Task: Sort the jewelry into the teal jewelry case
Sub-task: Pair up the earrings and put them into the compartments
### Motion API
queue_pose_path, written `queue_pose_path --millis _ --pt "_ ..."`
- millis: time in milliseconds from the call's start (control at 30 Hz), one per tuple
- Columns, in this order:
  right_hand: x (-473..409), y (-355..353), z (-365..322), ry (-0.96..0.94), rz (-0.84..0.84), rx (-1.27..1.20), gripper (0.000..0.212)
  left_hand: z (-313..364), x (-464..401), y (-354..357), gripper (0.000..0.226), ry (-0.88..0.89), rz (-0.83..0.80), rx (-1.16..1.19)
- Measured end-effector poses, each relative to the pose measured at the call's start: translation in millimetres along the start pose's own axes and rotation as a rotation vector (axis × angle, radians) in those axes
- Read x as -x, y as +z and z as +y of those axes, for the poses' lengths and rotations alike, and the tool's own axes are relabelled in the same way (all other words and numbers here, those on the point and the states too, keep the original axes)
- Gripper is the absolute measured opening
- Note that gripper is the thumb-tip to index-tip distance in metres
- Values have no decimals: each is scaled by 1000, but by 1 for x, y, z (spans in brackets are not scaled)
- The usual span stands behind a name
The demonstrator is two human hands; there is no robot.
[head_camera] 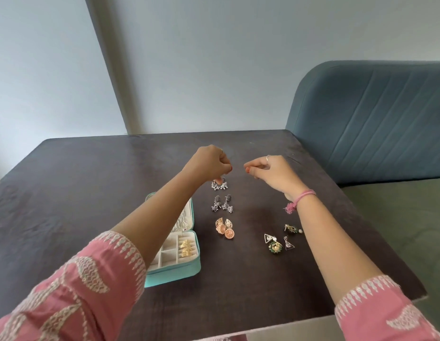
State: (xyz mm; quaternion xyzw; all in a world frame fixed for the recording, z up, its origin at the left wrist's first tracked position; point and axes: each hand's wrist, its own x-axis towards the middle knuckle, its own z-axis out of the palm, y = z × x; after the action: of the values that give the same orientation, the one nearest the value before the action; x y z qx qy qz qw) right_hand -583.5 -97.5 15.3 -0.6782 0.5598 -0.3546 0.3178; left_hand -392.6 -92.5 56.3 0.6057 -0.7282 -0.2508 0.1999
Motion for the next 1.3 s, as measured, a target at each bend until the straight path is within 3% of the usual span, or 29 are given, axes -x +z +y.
queue_pose_path --millis 400,533,733,1133,1300 --pt "101 -34 28 48 139 -54 10 56 71 56 16 67 -321 -66" --pt "129 -26 48 101 169 -85 12 52 82 77 14 83 -291 -87" --pt "161 -14 67 142 275 -148 11 42 86 93 31 80 -214 -94" --pt "165 9 60 15 344 231 11 37 77 106 27 206 -298 -241" --pt "166 8 60 33 356 206 8 36 74 107 19 209 -287 -213"
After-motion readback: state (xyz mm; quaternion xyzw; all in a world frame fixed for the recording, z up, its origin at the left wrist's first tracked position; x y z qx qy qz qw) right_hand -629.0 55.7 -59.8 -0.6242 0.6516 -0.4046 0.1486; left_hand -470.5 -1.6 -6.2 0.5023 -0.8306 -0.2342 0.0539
